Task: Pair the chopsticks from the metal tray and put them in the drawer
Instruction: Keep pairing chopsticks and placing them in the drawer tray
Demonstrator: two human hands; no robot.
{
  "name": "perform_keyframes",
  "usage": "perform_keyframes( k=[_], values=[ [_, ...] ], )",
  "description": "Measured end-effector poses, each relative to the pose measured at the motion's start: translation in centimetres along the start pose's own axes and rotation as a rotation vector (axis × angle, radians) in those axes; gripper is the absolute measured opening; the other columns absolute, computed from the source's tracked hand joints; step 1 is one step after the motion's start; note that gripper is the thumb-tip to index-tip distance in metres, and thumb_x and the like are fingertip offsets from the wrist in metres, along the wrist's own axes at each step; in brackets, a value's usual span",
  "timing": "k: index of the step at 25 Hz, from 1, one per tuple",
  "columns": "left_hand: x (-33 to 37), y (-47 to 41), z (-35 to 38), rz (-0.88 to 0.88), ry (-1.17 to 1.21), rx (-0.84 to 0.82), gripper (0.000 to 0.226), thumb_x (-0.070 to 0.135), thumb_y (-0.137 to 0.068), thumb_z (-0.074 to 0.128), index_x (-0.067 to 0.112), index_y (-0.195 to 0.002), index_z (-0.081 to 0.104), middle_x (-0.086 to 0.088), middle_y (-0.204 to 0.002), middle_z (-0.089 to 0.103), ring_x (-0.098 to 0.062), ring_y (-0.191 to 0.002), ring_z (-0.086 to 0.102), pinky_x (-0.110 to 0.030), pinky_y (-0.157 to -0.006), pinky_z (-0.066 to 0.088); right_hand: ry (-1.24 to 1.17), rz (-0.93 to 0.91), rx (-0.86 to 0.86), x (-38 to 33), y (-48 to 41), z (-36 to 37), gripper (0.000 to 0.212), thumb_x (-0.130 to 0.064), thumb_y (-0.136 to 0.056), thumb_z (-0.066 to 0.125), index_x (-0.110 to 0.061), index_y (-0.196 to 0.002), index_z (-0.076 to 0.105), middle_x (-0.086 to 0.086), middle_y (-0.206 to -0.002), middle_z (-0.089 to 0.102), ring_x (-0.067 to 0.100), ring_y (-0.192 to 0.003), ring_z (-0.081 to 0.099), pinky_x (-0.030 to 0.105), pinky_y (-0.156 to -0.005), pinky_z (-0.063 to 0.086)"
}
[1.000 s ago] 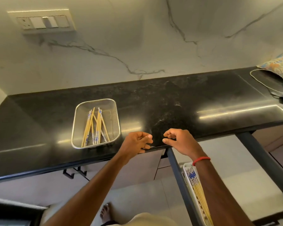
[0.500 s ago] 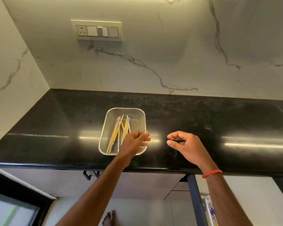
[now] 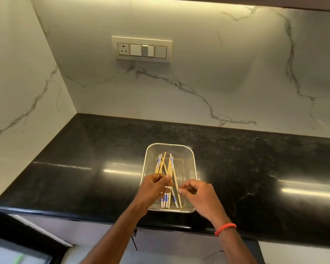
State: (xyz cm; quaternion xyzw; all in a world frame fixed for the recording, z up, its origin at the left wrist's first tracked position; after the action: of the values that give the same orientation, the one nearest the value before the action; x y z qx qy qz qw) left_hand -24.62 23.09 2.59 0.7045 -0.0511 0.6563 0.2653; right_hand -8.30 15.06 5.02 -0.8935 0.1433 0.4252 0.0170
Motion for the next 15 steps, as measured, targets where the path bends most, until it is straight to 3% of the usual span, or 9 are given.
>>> perform_keyframes(
  k=[3, 9, 12, 15],
  values=[
    [0.0, -1.0, -2.4, 0.010, -0.001, -0.004, 0.022, 0.031, -0.098, 0.060, 0.014, -0.102, 0.074, -0.003, -0.092, 0.080, -0.014, -0.082, 0.078, -0.022, -0.067, 0.059, 0.004, 0.045, -0.008, -0.8, -2.2, 2.9, 0.007, -0.034, -0.086, 0.073, -0.028, -0.089, 0.070, -0.010, -0.080, 0.071, 0.001, -0.075, 0.068, 0.015, -0.068, 0.056],
    [-0.7, -2.4, -6.3, -0.033, 0.041, -0.038, 0.018, 0.028, -0.098, 0.062, 0.017, -0.104, 0.075, -0.001, -0.093, 0.081, -0.014, -0.083, 0.078, -0.020, -0.067, 0.058, 0.164, 0.148, 0.056, -0.4, -5.6, 6.5, 0.018, -0.039, -0.087, 0.071, -0.028, -0.100, 0.066, -0.009, -0.093, 0.070, 0.002, -0.078, 0.063, 0.019, -0.072, 0.054],
    [-0.4, -3.1, -6.5, -0.040, 0.035, -0.066, 0.018, 0.030, -0.097, 0.062, 0.017, -0.103, 0.075, 0.000, -0.094, 0.081, -0.014, -0.084, 0.078, -0.024, -0.071, 0.059, 0.271, 0.197, 0.041, 0.3, -6.0, 7.5, 0.026, -0.036, -0.087, 0.070, -0.025, -0.111, 0.064, -0.005, -0.100, 0.070, 0.003, -0.076, 0.060, 0.017, -0.070, 0.048],
    [0.0, -3.8, -6.2, -0.025, 0.026, -0.089, 0.018, 0.030, -0.097, 0.063, 0.017, -0.102, 0.074, 0.001, -0.095, 0.081, -0.015, -0.085, 0.078, -0.031, -0.078, 0.061, 0.273, 0.232, 0.017, 1.1, -6.1, 8.4, 0.028, -0.028, -0.088, 0.070, -0.024, -0.115, 0.062, -0.002, -0.106, 0.069, 0.011, -0.090, 0.067, 0.028, -0.084, 0.057]
  ],
)
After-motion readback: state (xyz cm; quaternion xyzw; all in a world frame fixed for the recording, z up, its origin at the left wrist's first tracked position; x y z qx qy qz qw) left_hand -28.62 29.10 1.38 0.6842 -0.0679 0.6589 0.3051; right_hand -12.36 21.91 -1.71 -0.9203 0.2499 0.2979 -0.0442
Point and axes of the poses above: each hand's wrist, its own y-axis away from the middle knuckle, its own z-axis out of the palm, x = y × z, the point moved 3 cm from there along -y, towards the middle knuckle
